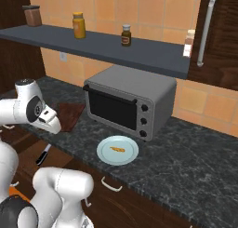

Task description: Pick up the knife from the drawer and place it on the cutting board. Then place the meat from the plate to the cutting board.

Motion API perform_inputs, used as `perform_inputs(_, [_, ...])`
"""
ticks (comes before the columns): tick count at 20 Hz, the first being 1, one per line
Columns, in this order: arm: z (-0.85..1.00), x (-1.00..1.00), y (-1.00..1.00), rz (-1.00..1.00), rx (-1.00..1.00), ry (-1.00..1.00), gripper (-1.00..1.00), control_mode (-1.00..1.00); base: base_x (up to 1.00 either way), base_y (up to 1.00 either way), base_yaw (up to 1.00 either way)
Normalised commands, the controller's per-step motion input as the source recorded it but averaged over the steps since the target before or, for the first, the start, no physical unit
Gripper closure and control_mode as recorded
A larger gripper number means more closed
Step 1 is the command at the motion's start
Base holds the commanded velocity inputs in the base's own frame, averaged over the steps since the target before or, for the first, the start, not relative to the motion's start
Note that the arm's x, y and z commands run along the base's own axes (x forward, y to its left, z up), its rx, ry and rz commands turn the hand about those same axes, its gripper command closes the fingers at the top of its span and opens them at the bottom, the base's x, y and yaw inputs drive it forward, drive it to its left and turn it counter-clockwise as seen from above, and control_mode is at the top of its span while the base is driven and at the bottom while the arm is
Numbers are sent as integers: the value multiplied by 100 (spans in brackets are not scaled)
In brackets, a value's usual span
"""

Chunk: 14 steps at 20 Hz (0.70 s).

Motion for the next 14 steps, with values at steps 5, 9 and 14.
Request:
perform_inputs(5, [-89,24,84,-22,0,23,-100,-100,0,0,0])
perform_inputs(9, [-91,1,48,-12,0,16,-100,-100,0,0,0])
perform_inputs(14, [-74,0,51,-9,0,8,-100,-100,0,0,0])
